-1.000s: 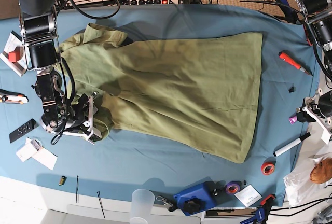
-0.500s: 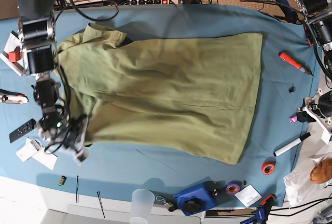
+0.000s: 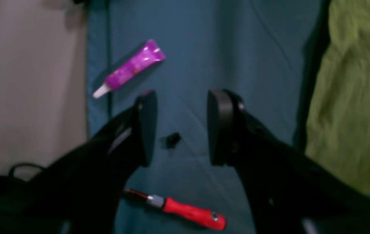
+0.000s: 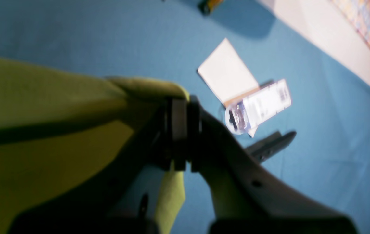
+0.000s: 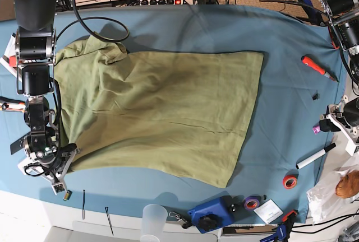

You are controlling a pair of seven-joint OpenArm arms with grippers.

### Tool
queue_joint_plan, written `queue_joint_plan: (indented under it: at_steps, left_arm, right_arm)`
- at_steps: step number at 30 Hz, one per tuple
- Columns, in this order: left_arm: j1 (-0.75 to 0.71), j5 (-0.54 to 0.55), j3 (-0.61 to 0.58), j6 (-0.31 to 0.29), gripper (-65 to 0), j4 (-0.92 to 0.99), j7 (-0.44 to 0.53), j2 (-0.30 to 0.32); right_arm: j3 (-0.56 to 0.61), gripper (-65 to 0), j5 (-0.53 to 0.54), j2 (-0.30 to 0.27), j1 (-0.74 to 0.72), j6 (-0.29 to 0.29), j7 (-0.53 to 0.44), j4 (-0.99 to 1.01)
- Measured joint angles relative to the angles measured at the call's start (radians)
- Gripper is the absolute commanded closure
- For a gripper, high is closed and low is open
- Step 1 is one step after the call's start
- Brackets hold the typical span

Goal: Layout the t-shirt on the table in an organized manner, then fold the t-shirt properly
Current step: 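Grasp the shirt edge with the right gripper and pull it outward, then release the shirt with the right gripper and raise it away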

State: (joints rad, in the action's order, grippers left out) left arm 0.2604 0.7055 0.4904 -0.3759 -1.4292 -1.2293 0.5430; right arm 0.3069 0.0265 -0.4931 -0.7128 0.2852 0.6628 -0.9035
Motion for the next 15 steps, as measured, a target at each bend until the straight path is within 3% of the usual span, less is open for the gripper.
queue_joint_plan:
  at_steps: [4,6,10,15]
  left_arm:
    - [-0.001,0.063,0.000,-0.015,-25.8,0.000,0.000,0.000]
    - [-0.001,0.064,0.000,-0.016,-25.8,0.000,0.000,0.000]
    - [-0.003,0.063,0.000,-0.017,-25.8,0.000,-0.001,0.000]
    - [-0.002,0.063,0.000,-0.017,-25.8,0.000,-0.001,0.000]
  right_arm:
    - [0.000,0.0,-0.050,0.020,-0.032,-0.023,-0.092,0.033]
    - [0.000,0.0,-0.058,0.040,-0.050,-0.055,-0.096,0.033]
    - [-0.001,0.0,-0.081,0.073,-0.089,-0.058,-0.062,0.033]
    - [-0.002,-24.2,-0.080,0.086,-0.127,-0.023,0.065,0.033]
